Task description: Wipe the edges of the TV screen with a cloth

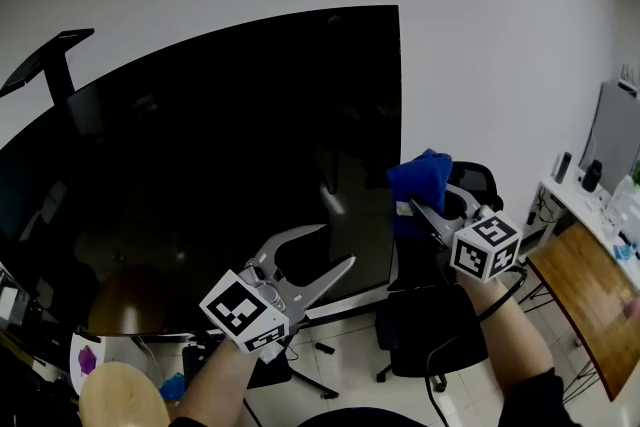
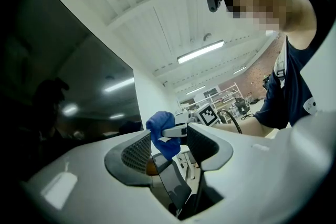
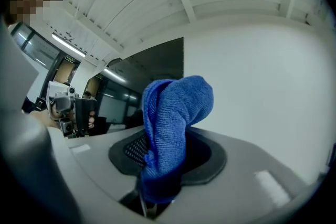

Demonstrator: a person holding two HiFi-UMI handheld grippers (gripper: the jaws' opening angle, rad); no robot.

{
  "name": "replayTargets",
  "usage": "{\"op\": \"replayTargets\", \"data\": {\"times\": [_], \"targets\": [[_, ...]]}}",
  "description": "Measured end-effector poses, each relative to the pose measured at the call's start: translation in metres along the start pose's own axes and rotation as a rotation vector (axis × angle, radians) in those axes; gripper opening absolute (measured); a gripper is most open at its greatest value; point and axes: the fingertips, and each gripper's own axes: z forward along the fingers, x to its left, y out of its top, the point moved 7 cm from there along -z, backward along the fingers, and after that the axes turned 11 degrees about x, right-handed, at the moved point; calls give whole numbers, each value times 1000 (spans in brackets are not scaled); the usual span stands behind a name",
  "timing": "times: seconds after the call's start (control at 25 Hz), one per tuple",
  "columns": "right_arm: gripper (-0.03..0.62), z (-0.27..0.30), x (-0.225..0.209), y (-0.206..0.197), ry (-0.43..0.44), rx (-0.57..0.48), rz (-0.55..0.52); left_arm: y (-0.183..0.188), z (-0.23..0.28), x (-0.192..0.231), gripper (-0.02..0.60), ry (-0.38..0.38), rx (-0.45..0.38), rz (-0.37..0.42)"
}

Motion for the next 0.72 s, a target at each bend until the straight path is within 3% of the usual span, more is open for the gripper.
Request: {"op": "replayTargets", "data": {"times": [0.2, 0.4, 0.72], "targets": [[149, 20, -37, -19, 64, 8, 179, -2, 26, 2, 193, -13, 25, 9], [149, 34, -47, -37, 157, 18, 282, -11, 40, -3, 193, -22, 60, -3], [149, 50, -45, 20, 184, -9, 179, 13, 43, 18, 193, -10, 69, 29]]}}
